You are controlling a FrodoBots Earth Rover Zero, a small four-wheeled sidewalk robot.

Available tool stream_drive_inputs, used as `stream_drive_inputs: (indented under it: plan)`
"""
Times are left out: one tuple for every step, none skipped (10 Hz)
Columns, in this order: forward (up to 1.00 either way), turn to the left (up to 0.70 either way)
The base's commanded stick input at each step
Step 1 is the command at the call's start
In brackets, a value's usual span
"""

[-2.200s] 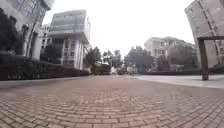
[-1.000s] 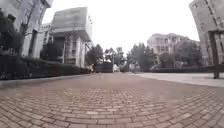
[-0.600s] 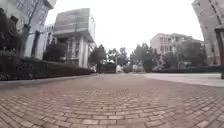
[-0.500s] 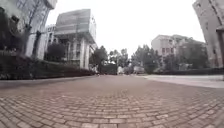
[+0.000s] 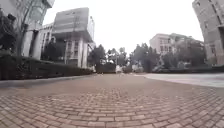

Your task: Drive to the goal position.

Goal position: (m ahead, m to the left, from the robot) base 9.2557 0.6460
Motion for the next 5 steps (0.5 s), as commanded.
stream_drive_inputs:
  plan:
    - [0.7, 0.0]
    - [0.7, 0.0]
    - [0.7, 0.0]
    - [0.7, 0.0]
    - [0.7, 0.0]
